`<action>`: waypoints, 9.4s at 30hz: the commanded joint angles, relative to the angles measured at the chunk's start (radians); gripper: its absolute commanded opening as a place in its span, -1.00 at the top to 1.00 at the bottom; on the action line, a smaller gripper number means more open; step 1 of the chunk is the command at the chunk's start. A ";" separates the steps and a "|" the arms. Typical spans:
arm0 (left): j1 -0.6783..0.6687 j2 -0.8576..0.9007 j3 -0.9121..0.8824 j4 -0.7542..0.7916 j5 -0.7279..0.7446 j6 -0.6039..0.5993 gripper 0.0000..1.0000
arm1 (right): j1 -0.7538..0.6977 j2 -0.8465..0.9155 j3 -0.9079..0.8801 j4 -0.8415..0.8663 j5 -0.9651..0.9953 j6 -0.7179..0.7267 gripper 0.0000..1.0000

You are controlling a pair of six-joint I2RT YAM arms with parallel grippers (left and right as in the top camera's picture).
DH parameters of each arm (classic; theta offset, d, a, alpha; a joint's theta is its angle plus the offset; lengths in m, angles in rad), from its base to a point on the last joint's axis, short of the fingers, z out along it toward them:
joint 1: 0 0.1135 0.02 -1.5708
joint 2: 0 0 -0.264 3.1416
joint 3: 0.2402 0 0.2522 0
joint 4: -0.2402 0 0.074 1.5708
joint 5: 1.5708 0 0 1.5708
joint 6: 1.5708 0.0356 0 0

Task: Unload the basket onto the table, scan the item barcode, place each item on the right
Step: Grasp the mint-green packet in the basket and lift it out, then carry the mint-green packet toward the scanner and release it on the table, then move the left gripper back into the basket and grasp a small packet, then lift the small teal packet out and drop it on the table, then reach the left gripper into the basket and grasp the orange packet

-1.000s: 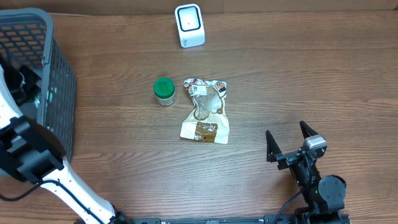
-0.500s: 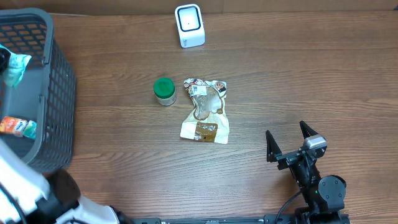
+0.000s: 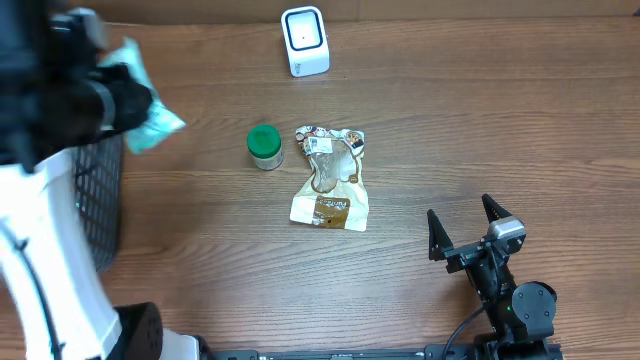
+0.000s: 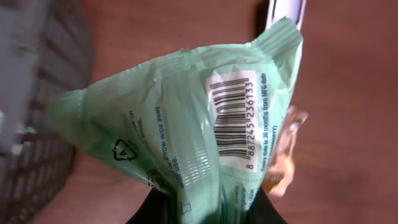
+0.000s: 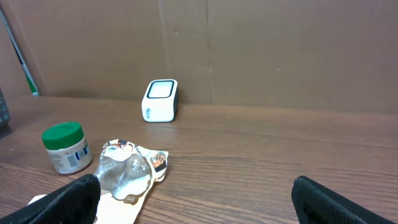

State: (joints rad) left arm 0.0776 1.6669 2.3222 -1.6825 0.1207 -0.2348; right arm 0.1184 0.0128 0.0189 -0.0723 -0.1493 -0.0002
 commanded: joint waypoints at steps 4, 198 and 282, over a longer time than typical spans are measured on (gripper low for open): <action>-0.132 0.013 -0.279 0.076 -0.213 -0.076 0.80 | -0.004 -0.010 -0.011 0.005 0.002 -0.002 -1.00; -0.168 -0.040 -0.230 0.380 -0.215 -0.124 -0.57 | -0.004 -0.010 -0.011 0.004 0.001 -0.001 -1.00; 0.636 0.603 -0.521 0.663 -0.456 -0.169 0.86 | -0.004 -0.010 -0.011 0.005 0.002 -0.002 -1.00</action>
State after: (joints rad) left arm 0.7132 2.2372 1.8050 -1.0077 -0.3340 -0.4103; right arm 0.1184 0.0120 0.0189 -0.0719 -0.1493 0.0002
